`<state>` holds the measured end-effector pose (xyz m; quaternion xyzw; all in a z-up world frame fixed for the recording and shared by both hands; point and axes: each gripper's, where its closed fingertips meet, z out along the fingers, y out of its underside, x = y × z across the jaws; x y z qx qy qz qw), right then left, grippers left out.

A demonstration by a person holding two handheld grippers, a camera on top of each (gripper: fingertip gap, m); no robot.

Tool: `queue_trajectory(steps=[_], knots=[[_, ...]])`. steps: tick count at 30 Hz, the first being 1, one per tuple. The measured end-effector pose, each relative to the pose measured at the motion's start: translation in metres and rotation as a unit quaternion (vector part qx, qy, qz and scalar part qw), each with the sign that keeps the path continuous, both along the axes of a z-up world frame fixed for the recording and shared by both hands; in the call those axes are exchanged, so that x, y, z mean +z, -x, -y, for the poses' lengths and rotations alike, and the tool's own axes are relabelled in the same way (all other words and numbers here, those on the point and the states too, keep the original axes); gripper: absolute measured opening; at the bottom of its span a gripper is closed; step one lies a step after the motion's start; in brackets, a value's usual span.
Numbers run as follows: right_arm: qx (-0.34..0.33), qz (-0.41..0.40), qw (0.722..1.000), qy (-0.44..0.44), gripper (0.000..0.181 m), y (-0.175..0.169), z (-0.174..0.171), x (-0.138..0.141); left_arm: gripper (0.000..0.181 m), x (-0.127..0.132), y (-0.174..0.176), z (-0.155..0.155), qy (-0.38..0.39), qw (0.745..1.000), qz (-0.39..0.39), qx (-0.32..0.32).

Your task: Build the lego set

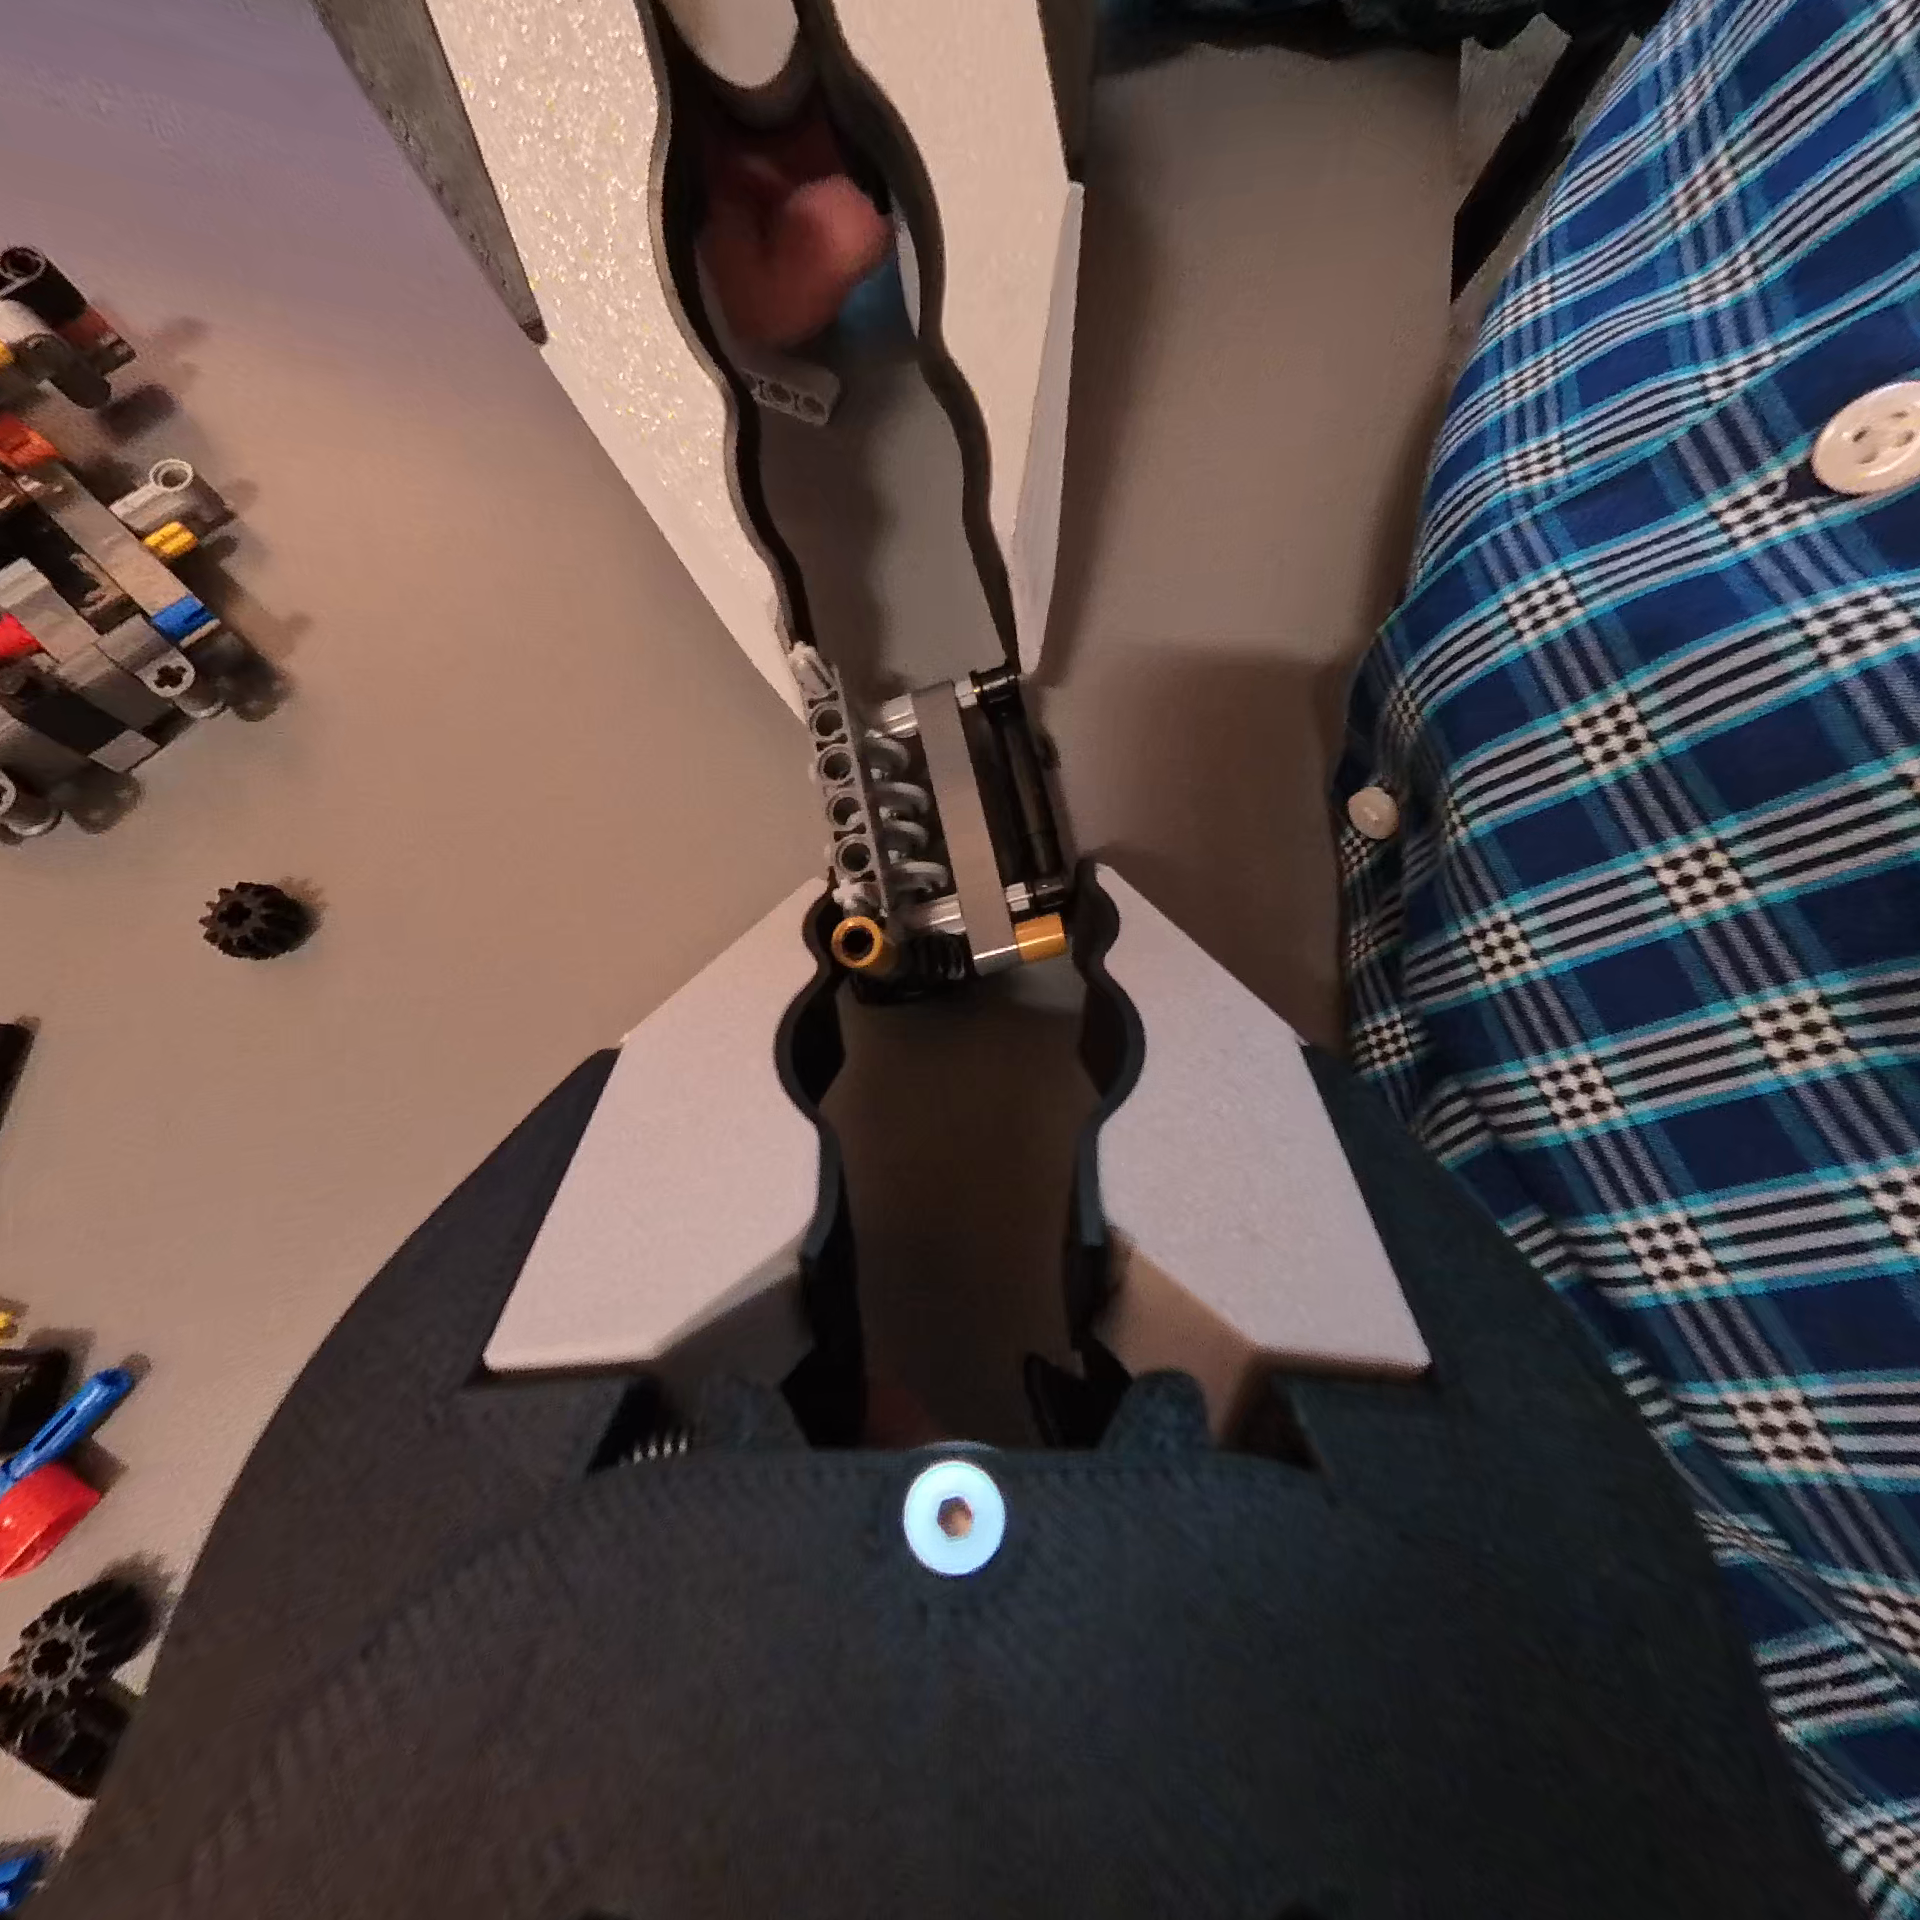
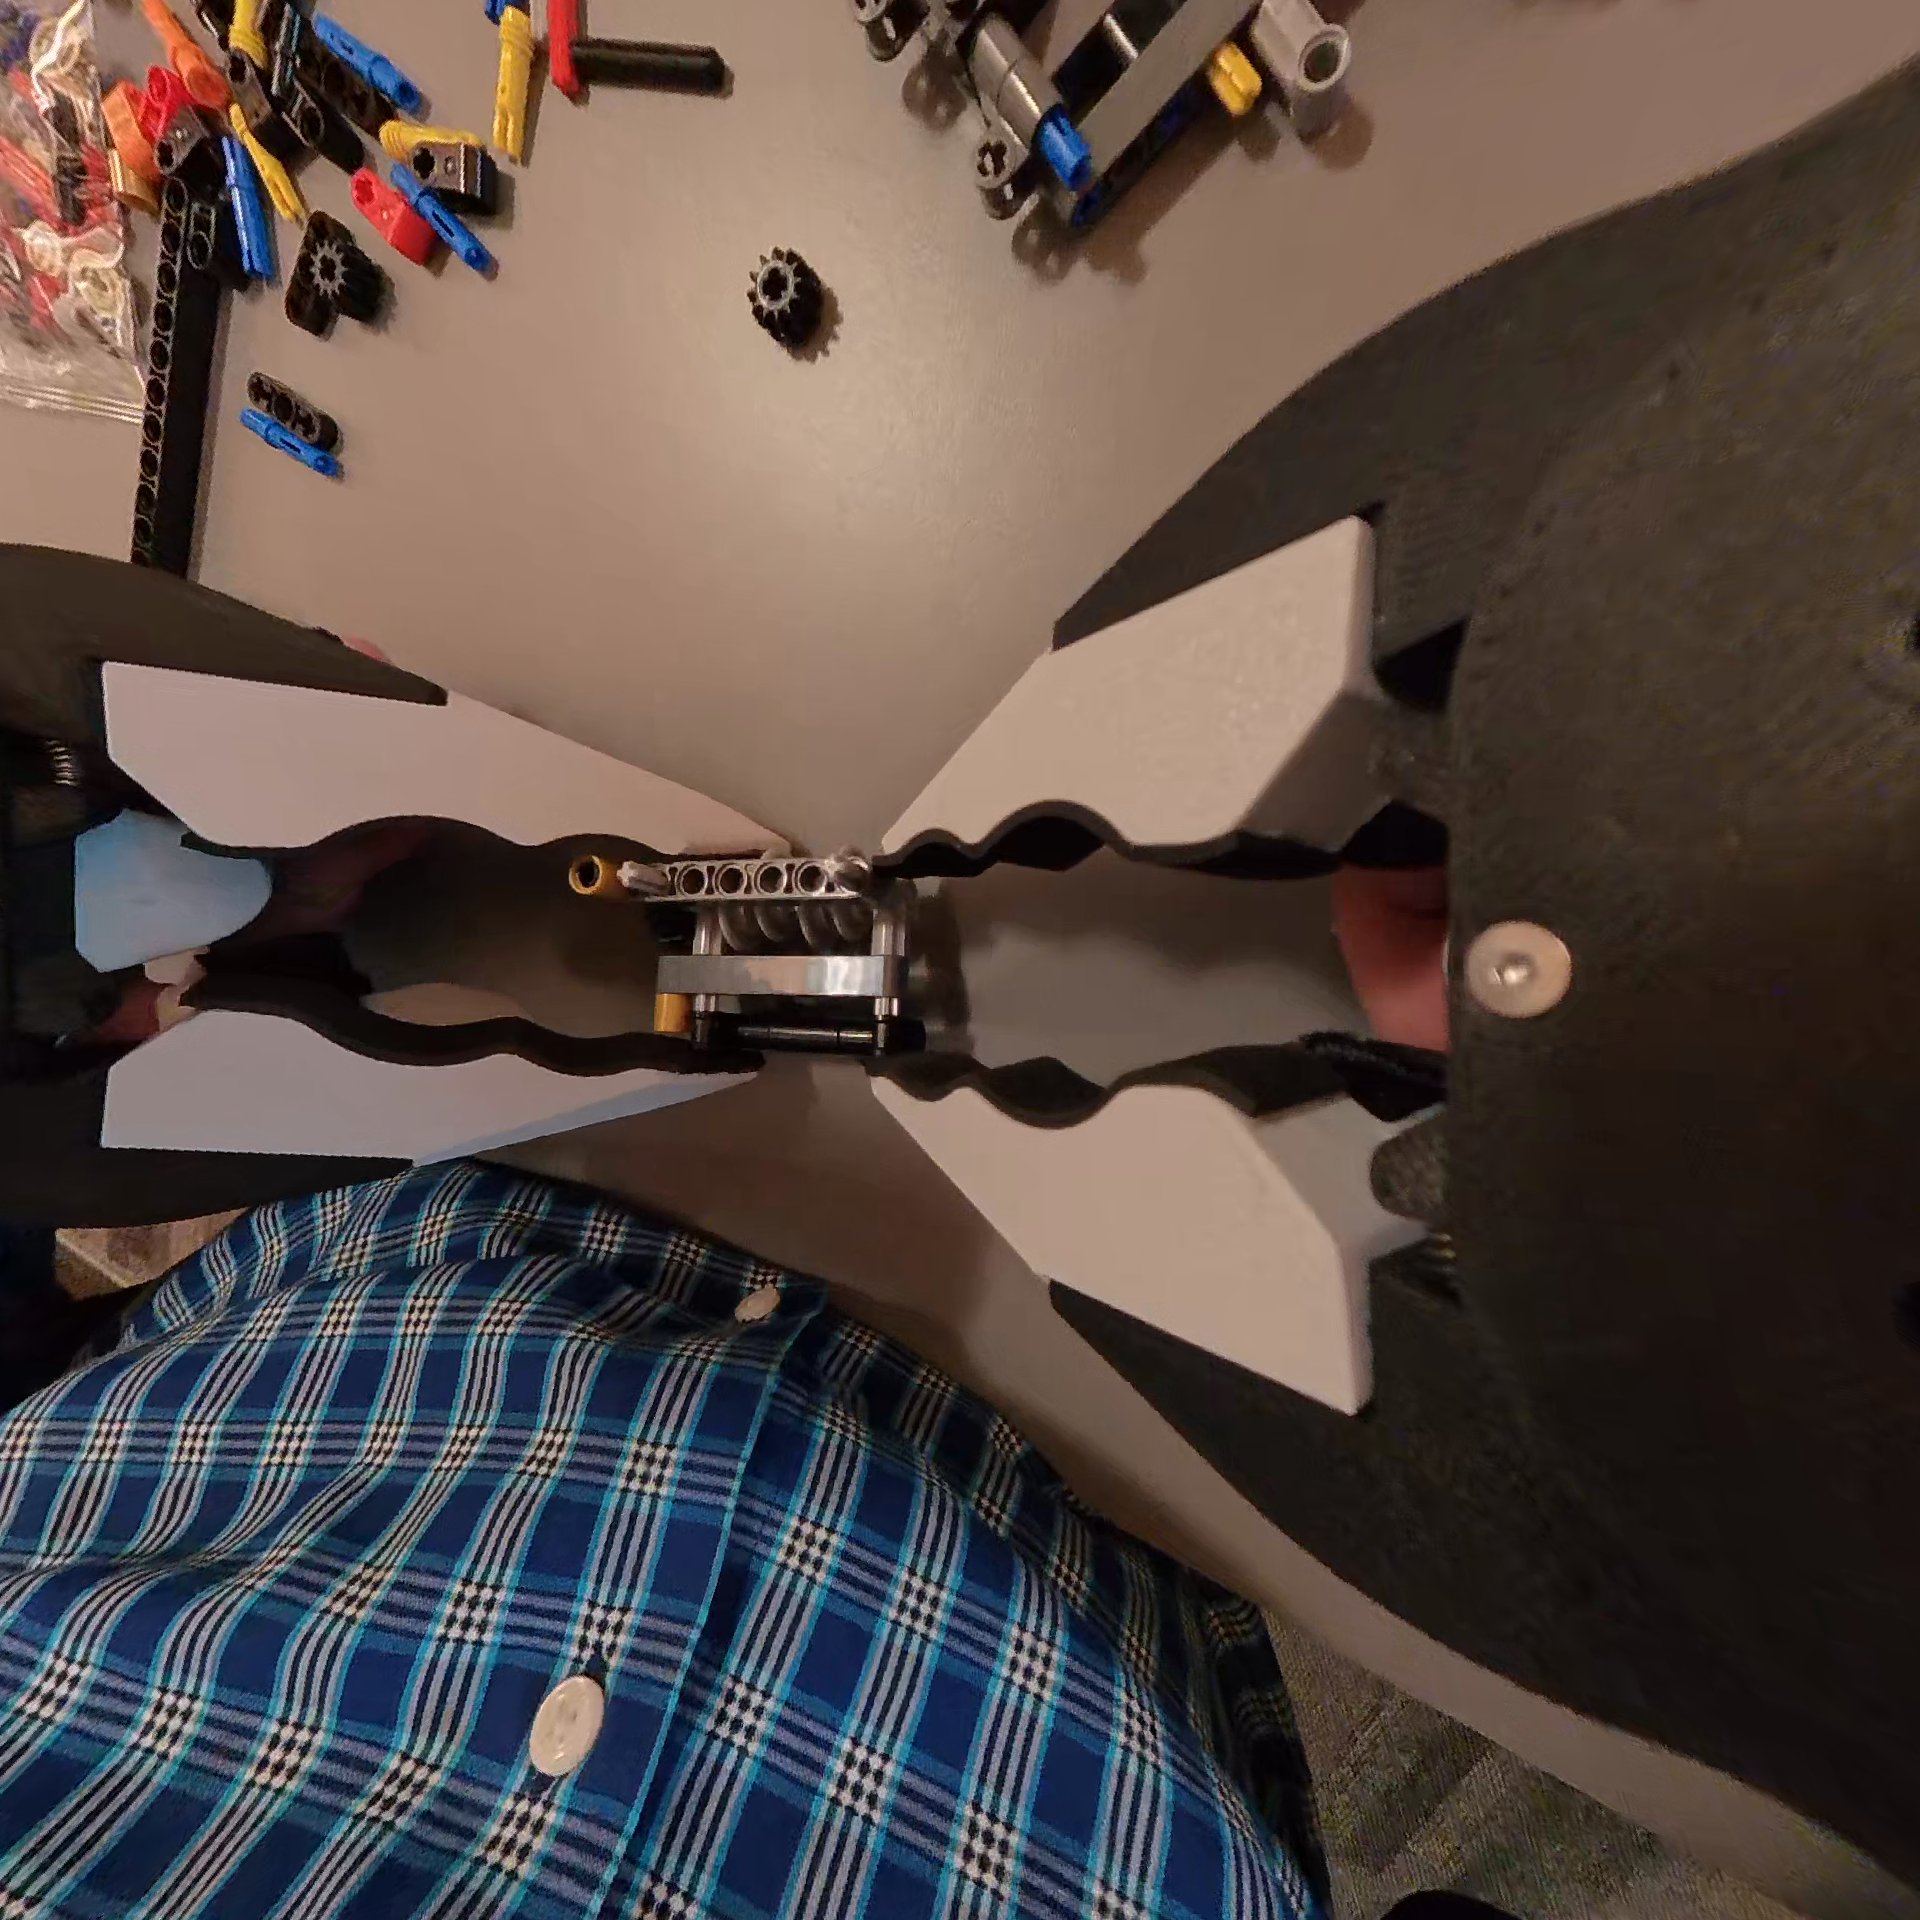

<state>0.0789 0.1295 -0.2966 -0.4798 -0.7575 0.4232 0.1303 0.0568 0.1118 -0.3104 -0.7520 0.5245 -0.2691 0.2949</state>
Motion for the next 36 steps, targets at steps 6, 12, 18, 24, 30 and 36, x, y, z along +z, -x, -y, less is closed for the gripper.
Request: queue_trajectory(steps=[6,12,18,24,30,36], knots=[[0.011,0.000,1.000,-0.001,0.030,-0.001,0.001,-0.001,0.041,0.000,-0.001,0.002,0.000,1.000,0.000,-0.004],[0.026,-0.001,1.000,0.001,0.029,-0.001,0.003,-0.001,0.040,-0.001,-0.001,0.003,0.001,1.000,-0.001,-0.010],[0.007,-0.001,1.000,-0.004,0.030,-0.001,0.002,-0.001,0.041,0.000,-0.001,0.002,-0.007,1.000,-0.002,0.003],[-0.004,0.000,1.000,-0.003,0.031,0.001,0.002,-0.002,0.047,0.007,-0.001,0.002,-0.022,0.998,0.017,0.048],[-0.011,-0.001,1.000,-0.003,0.031,0.003,0.000,-0.002,0.040,0.013,0.008,-0.002,-0.038,0.993,0.036,0.106],[-0.012,-0.003,1.000,-0.004,0.029,0.005,0.000,-0.003,0.036,0.015,0.008,-0.002,-0.027,0.992,0.049,0.109]])
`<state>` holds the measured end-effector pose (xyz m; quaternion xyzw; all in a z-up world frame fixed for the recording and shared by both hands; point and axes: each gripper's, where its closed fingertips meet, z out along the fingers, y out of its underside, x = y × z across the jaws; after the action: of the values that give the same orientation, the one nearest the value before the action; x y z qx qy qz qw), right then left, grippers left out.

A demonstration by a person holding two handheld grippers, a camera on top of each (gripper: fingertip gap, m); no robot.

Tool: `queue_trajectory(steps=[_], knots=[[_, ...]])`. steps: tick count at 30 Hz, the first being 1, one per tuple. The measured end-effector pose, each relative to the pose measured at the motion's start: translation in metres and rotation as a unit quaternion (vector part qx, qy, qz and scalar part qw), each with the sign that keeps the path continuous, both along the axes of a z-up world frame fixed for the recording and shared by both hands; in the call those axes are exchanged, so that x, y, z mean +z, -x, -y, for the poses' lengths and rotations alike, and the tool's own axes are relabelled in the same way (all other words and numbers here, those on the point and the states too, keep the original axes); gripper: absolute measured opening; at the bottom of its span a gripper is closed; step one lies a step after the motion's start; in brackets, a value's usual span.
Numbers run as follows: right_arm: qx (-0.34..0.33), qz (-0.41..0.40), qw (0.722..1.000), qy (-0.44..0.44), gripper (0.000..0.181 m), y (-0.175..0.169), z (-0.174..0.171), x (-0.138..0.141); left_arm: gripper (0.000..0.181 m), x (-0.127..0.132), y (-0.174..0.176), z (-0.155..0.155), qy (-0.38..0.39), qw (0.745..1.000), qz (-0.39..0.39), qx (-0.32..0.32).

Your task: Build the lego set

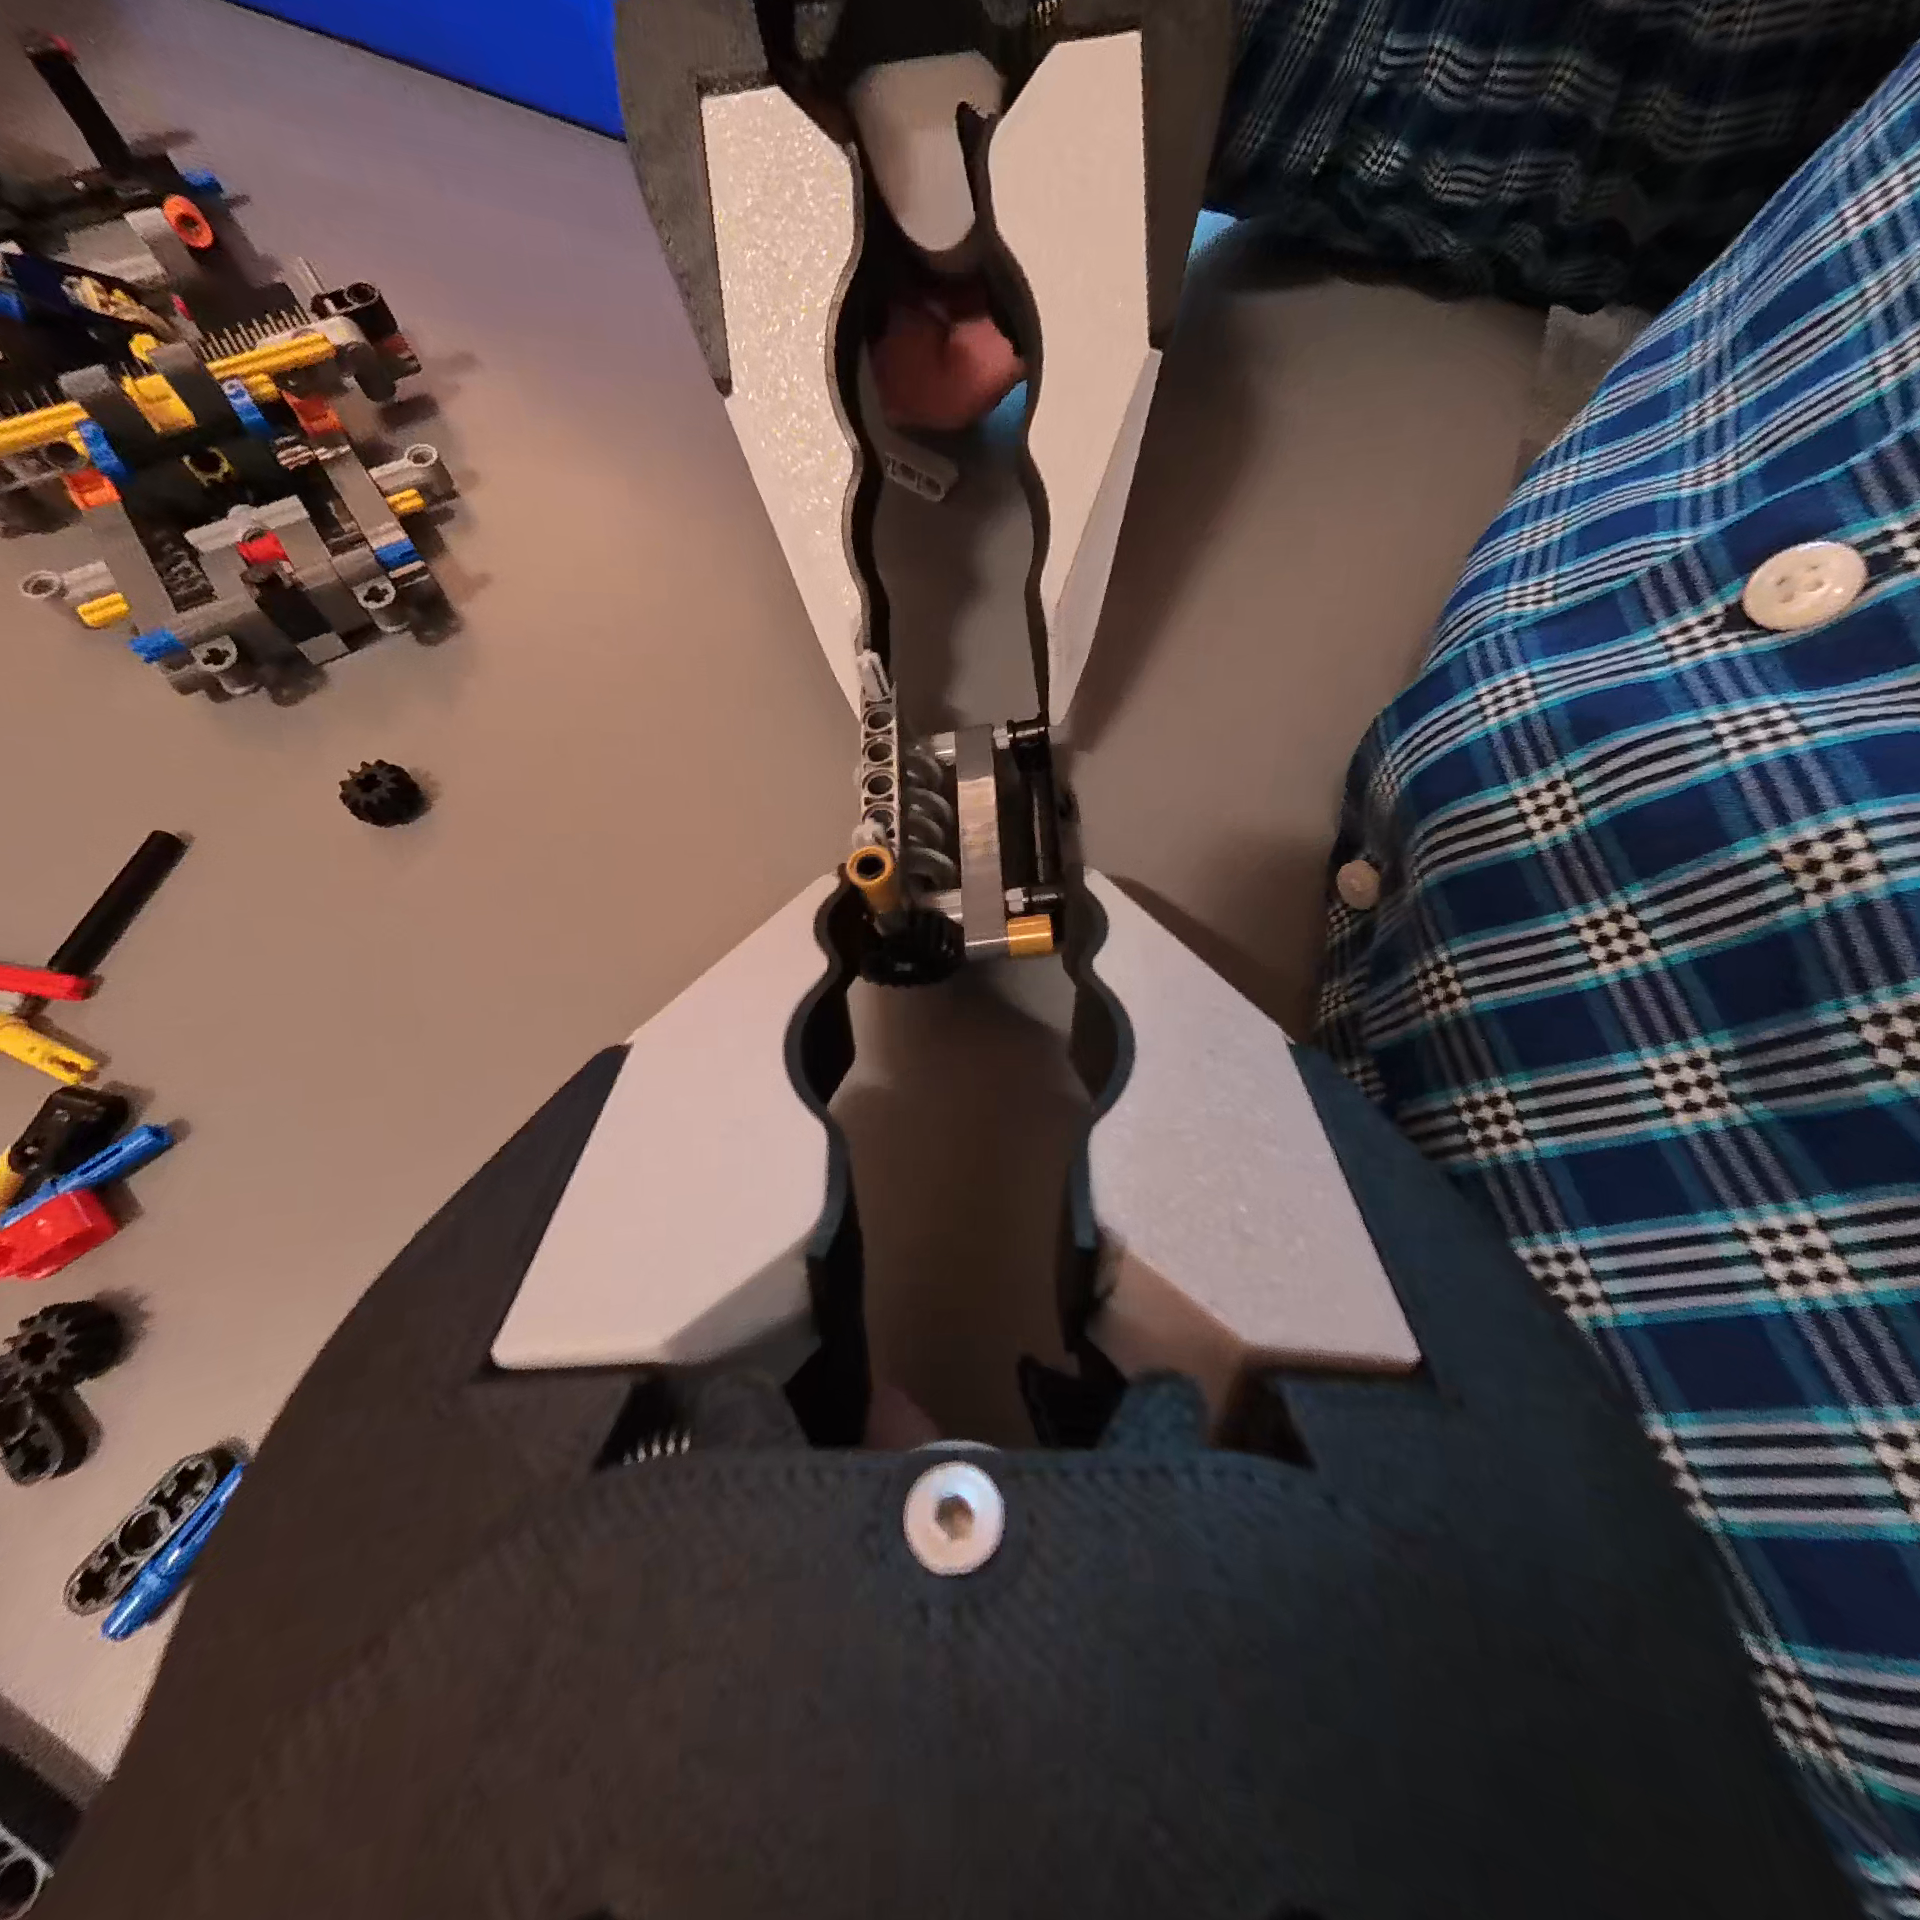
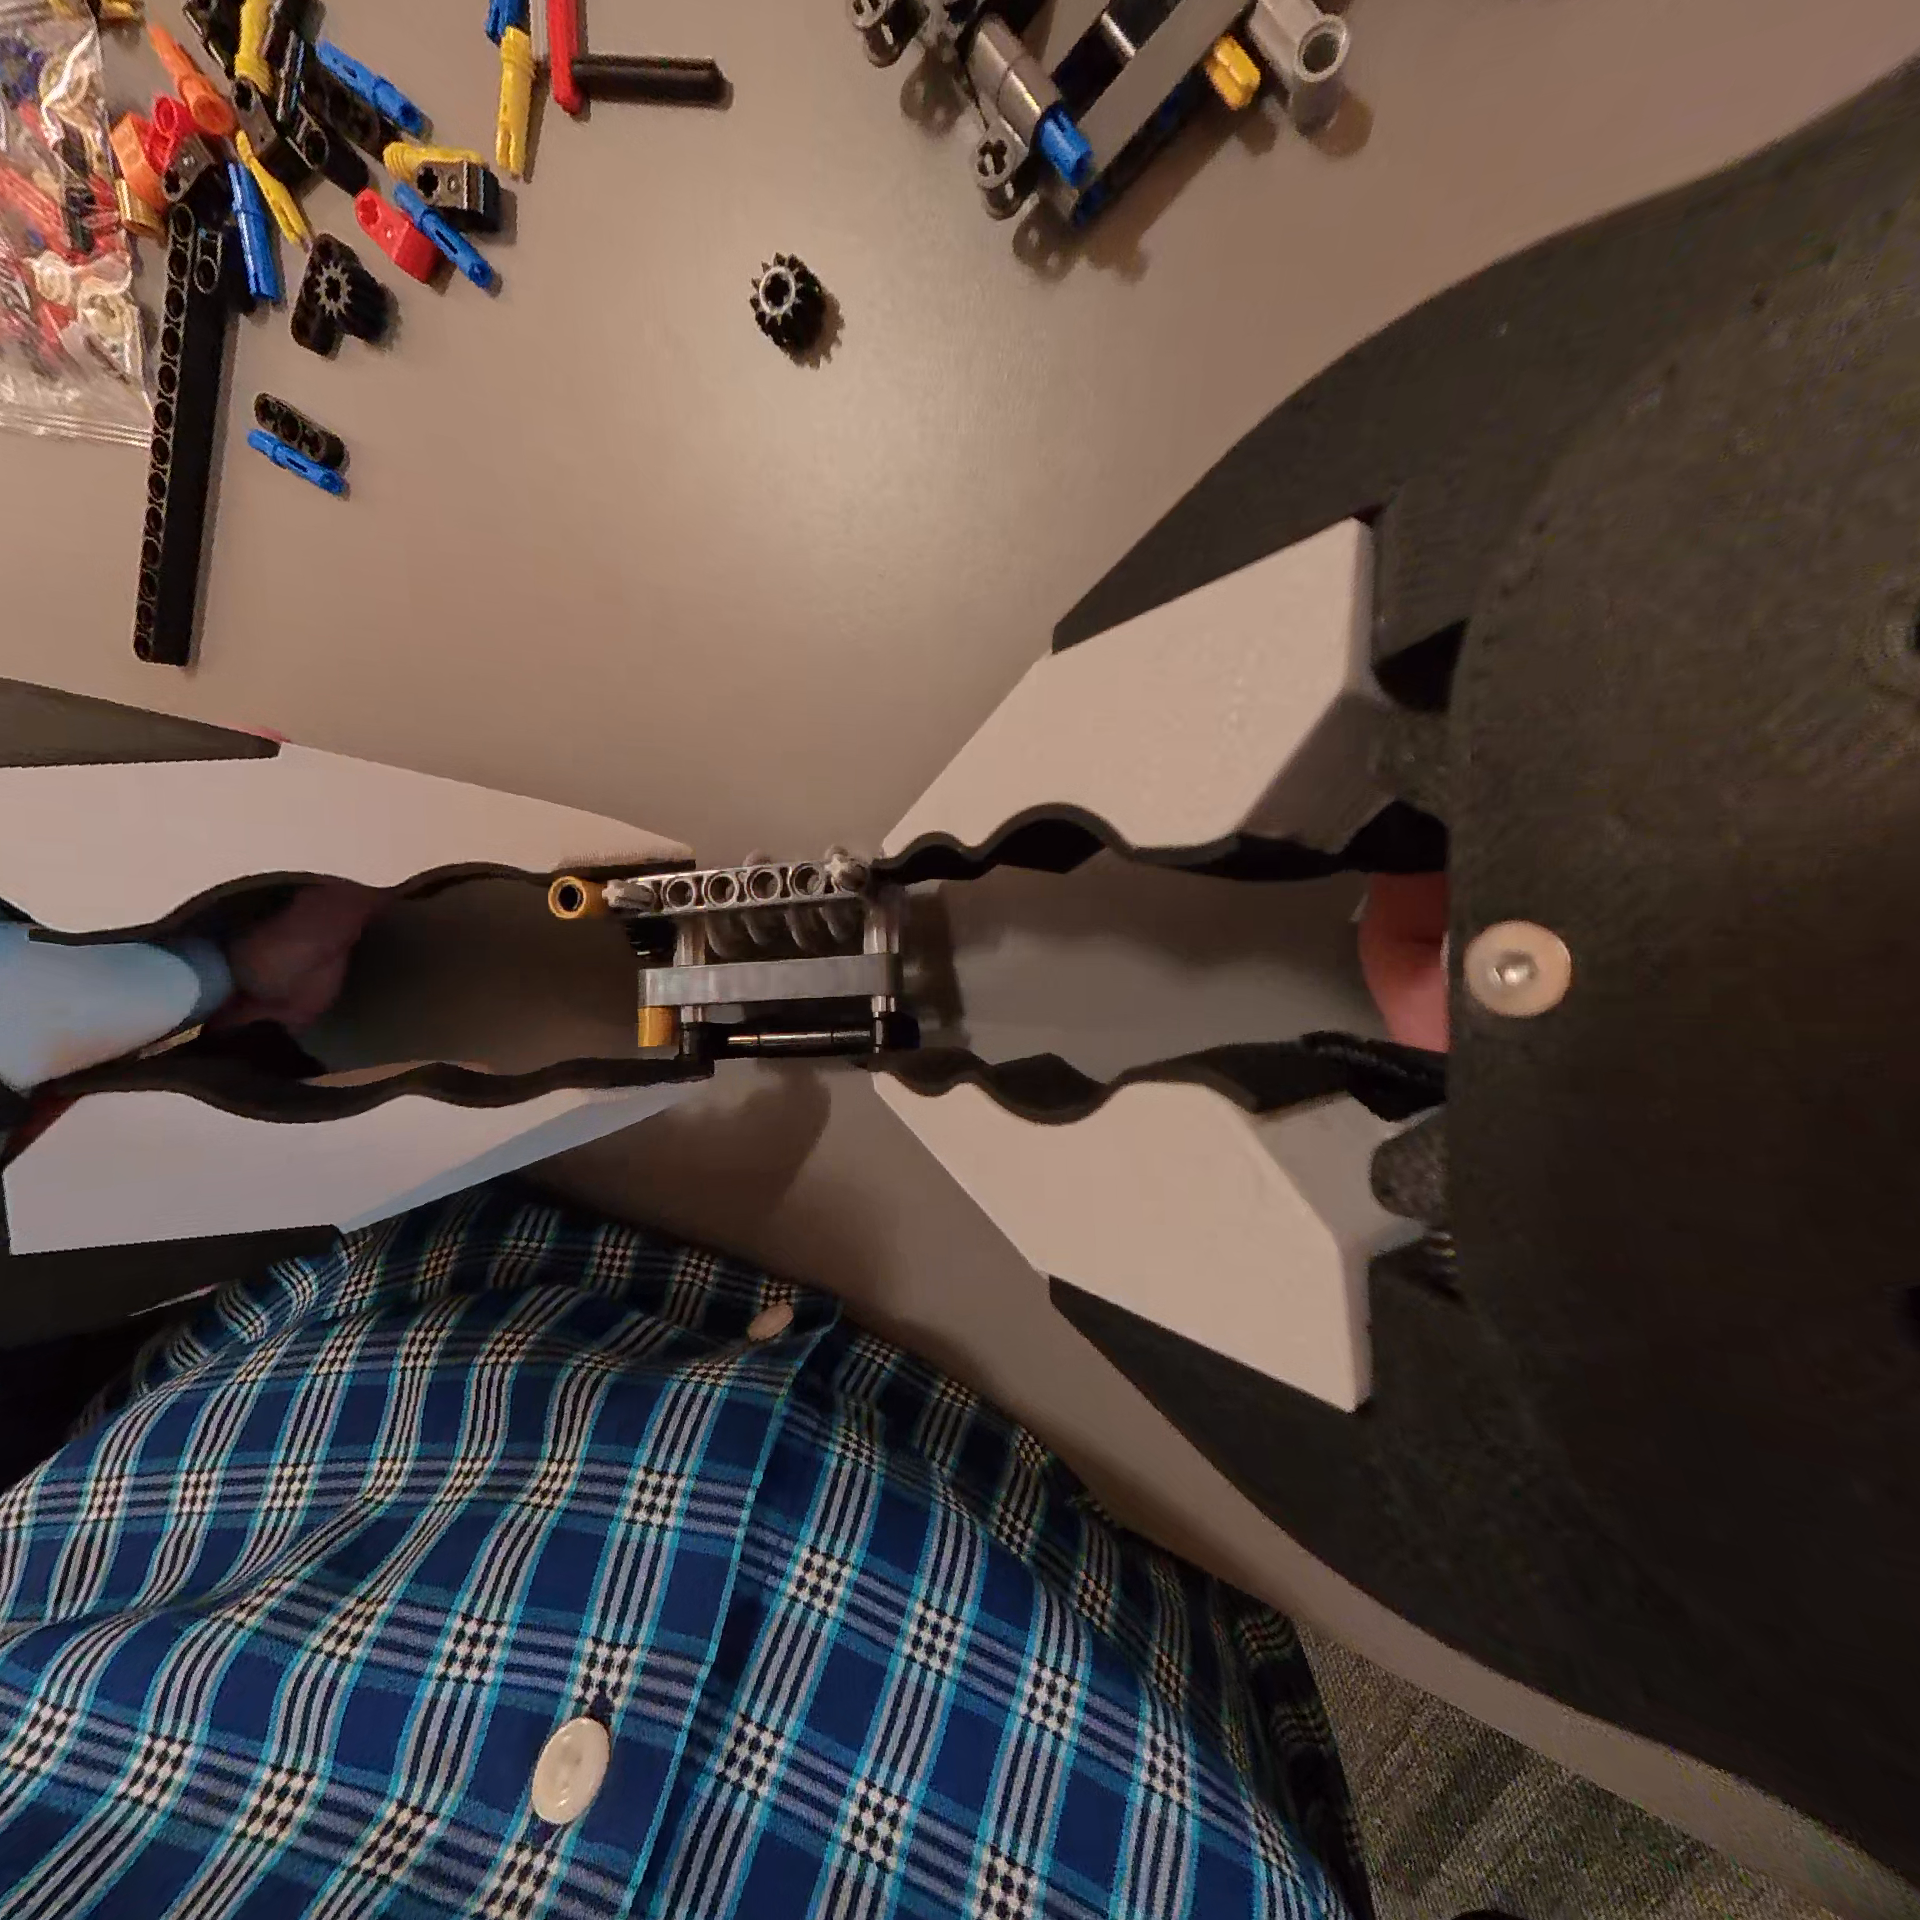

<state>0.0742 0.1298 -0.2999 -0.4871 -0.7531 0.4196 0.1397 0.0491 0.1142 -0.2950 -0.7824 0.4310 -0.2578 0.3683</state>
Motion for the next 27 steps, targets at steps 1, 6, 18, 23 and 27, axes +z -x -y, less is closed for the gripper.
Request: queue_trajectory(steps=[1,6,18,23,27], knots=[[0.001,0.001,1.000,0.000,0.029,0.000,0.000,0.000,0.035,0.000,0.000,0.000,0.002,1.000,0.002,-0.002],[0.011,0.003,1.000,-0.003,0.028,-0.001,0.001,-0.001,0.034,0.000,-0.002,0.001,0.015,1.000,0.009,-0.009],[-0.010,-0.005,1.000,-0.011,0.031,0.003,0.002,0.000,0.037,-0.006,0.001,0.002,0.031,0.999,-0.001,-0.016],[-0.038,-0.011,0.999,-0.020,0.031,0.004,-0.002,-0.001,0.057,-0.008,0.006,0.000,0.018,1.000,-0.019,0.005],[-0.050,-0.016,0.998,-0.027,0.030,0.003,-0.002,-0.001,0.067,0.007,0.016,-0.004,-0.033,0.997,-0.039,0.050]])
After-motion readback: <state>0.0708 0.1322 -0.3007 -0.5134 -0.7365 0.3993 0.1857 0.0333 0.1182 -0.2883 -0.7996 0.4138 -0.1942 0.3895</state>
